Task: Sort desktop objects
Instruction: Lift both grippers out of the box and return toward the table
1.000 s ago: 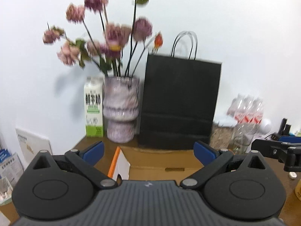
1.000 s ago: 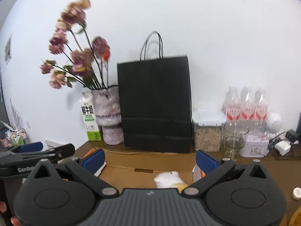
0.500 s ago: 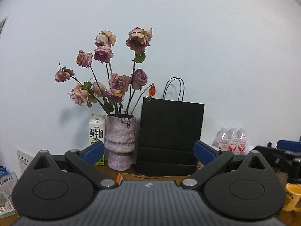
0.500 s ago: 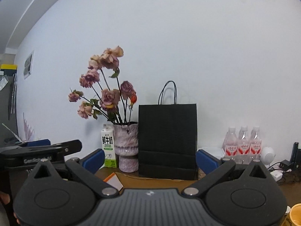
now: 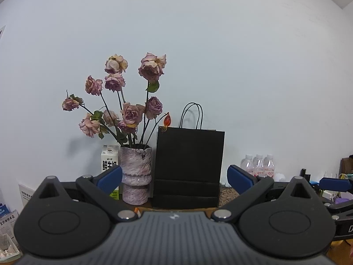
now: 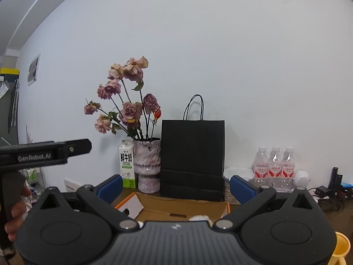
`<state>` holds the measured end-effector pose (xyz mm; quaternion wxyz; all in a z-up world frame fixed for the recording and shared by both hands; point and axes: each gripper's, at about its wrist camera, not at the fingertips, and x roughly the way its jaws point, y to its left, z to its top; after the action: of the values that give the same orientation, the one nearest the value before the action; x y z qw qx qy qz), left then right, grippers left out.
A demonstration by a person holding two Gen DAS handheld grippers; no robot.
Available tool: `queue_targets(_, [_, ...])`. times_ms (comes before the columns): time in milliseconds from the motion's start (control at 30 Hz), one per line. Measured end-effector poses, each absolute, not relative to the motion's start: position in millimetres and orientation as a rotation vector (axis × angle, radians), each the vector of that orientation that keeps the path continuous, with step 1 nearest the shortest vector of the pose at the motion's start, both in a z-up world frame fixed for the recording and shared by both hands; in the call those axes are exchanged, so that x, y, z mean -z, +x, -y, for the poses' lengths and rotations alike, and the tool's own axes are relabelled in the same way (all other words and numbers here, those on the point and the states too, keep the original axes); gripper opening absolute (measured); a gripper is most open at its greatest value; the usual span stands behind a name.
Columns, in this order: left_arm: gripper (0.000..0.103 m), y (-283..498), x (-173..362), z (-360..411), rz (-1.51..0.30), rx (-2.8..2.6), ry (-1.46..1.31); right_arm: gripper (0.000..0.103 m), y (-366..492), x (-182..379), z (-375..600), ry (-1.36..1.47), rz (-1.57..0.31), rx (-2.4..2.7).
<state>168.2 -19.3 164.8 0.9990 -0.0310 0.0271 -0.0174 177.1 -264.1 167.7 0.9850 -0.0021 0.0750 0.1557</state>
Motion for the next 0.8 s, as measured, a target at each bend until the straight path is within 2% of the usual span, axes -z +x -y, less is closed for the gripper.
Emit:
queue_targets(467, [0.103, 92, -126, -3, -0.126, 0.023, -0.021, 0.103, 110, -126, 260, -0.012, -0.248, -0.316])
queue_targets(800, [0.103, 58, -83, -20, -0.242, 0.003, -0.016, 0.103, 79, -80, 242, -0.022, -0.367, -0.348])
